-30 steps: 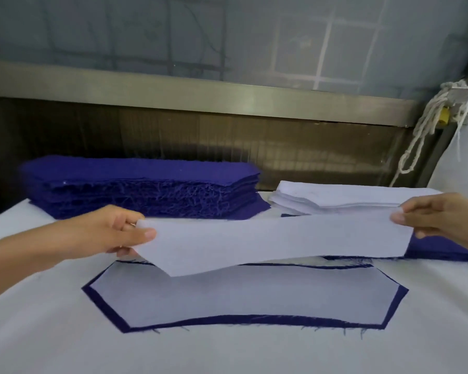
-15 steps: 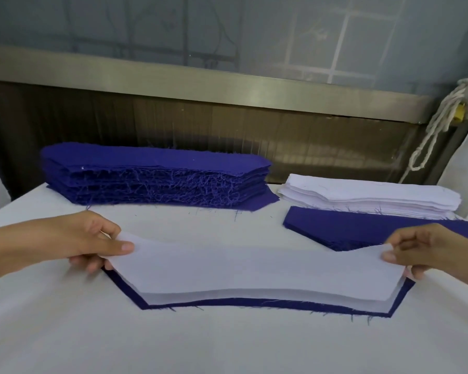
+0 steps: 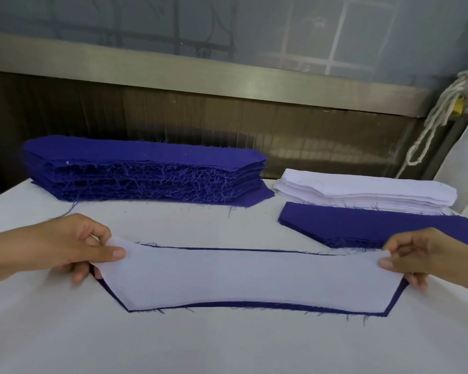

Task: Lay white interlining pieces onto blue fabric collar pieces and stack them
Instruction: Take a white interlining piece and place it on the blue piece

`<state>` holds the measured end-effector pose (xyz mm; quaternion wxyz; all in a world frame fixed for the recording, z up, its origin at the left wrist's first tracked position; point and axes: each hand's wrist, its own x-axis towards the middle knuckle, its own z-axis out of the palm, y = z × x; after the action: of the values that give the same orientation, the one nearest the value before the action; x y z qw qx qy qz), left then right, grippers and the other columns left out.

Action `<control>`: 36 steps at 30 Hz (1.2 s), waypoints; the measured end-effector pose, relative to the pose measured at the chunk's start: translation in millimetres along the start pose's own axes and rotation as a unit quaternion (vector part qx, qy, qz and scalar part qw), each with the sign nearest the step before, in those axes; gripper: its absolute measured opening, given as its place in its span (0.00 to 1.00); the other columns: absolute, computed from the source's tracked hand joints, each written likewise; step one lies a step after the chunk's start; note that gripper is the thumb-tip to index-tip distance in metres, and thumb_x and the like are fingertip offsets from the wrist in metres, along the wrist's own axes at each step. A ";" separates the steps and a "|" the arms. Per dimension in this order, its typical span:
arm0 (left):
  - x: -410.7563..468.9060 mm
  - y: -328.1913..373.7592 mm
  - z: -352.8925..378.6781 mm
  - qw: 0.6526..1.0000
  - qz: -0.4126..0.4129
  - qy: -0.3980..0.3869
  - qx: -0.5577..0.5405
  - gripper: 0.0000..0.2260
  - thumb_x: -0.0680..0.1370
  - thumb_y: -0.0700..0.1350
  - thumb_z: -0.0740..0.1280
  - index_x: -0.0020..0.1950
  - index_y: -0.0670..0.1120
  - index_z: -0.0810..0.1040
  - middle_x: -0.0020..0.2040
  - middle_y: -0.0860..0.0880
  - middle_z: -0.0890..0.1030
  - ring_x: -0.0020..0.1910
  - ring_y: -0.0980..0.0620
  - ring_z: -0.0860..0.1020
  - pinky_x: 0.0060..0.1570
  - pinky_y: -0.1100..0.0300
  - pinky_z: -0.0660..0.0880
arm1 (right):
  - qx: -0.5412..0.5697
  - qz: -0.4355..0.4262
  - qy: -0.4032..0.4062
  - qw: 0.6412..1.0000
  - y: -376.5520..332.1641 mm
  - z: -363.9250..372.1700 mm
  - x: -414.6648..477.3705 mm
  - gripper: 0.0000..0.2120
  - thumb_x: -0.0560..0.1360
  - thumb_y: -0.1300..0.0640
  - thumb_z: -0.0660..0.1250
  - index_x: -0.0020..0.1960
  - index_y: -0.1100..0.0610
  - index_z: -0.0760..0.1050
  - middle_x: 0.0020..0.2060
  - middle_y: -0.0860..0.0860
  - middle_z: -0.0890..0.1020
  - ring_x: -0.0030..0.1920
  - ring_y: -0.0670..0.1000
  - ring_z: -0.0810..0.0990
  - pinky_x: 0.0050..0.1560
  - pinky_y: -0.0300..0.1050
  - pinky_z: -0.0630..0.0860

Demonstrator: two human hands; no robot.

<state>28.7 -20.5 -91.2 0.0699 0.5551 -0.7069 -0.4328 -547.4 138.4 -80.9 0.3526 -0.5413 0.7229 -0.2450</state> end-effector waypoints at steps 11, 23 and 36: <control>-14.1 16.2 11.2 0.999 -0.007 0.047 0.000 0.32 0.42 0.73 0.78 0.27 0.49 0.76 0.34 0.37 0.84 0.23 0.49 0.76 0.25 0.65 0.68 | -0.045 -0.021 0.011 0.999 -1.5 3.3 -5.7 0.27 0.58 0.36 0.80 0.43 0.58 0.83 0.31 0.62 0.80 0.23 0.50 0.70 0.27 0.36 0.70; -23.6 27.4 20.5 0.995 -0.042 0.085 0.026 0.23 0.57 0.65 0.76 0.30 0.46 0.78 0.33 0.42 0.84 0.23 0.50 0.77 0.26 0.67 0.70 | -0.062 -0.012 0.002 0.998 25.5 -4.4 3.7 0.32 0.61 0.28 0.77 0.50 0.54 0.82 0.34 0.60 0.82 0.25 0.51 0.72 0.24 0.35 0.67; -27.4 28.7 20.5 0.994 -0.024 0.100 0.040 0.37 0.44 0.77 0.74 0.35 0.47 0.80 0.31 0.41 0.83 0.23 0.47 0.77 0.28 0.63 0.70 | -0.072 -0.053 0.017 0.996 -10.2 11.4 -9.4 0.09 0.67 0.45 0.74 0.42 0.48 0.80 0.26 0.53 0.77 0.23 0.46 0.71 0.24 0.34 0.67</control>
<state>6.3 13.9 -73.6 0.1076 0.6148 -0.6996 -0.3478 -530.8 144.7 -78.3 0.2871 -0.5981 0.7150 -0.2202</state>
